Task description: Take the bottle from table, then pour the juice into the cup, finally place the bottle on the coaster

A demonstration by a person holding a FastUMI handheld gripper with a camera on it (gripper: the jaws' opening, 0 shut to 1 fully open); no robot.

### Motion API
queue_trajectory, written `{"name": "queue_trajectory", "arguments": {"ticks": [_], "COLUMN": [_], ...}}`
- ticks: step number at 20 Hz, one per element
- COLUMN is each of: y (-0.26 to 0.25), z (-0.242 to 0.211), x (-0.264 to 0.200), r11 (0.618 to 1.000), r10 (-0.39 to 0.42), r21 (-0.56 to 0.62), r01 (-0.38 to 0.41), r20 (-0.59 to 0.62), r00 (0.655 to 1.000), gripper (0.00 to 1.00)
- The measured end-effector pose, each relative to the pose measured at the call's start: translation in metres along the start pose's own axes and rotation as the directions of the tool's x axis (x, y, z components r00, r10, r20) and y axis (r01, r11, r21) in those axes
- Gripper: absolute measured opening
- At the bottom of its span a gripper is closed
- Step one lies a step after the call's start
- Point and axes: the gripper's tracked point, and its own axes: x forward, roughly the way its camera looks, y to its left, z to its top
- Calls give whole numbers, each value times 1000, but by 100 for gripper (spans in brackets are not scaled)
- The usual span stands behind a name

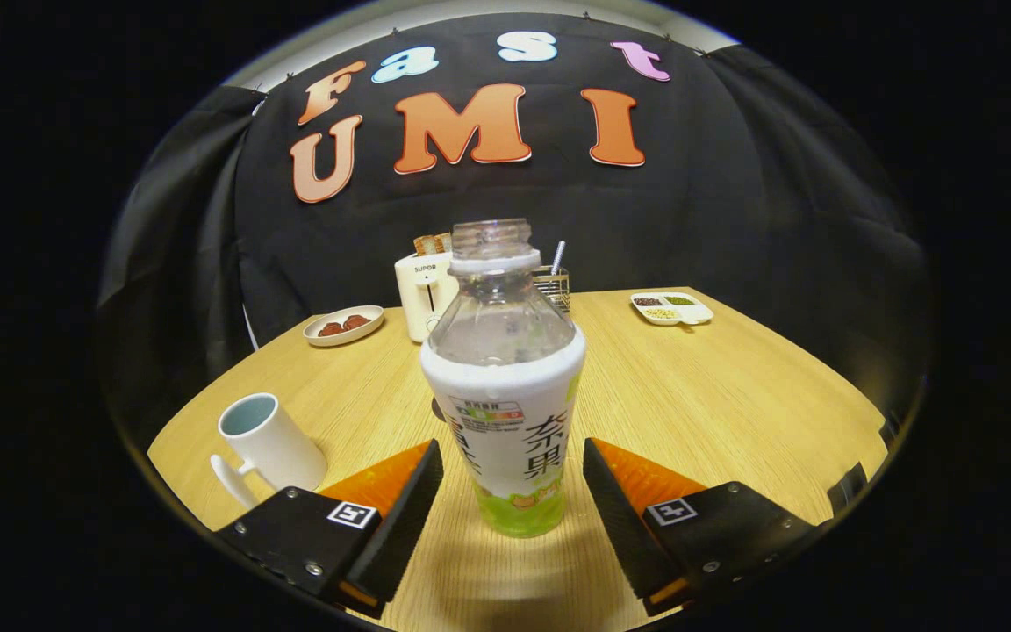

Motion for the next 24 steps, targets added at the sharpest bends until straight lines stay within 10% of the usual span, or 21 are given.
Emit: {"name": "queue_trajectory", "arguments": {"ticks": [6, 17, 24], "y": [-3, 24, 46], "z": [-5, 36, 66], "x": [7, -21, -37], "r11": [1000, 989, 908], "r10": [-19, -25, -86], "r21": [16, -149, -407], "r01": [19, 25, 102], "r20": [-24, -3, 58], "r00": [1000, 1000, 995], "gripper": [67, 60, 60]}}
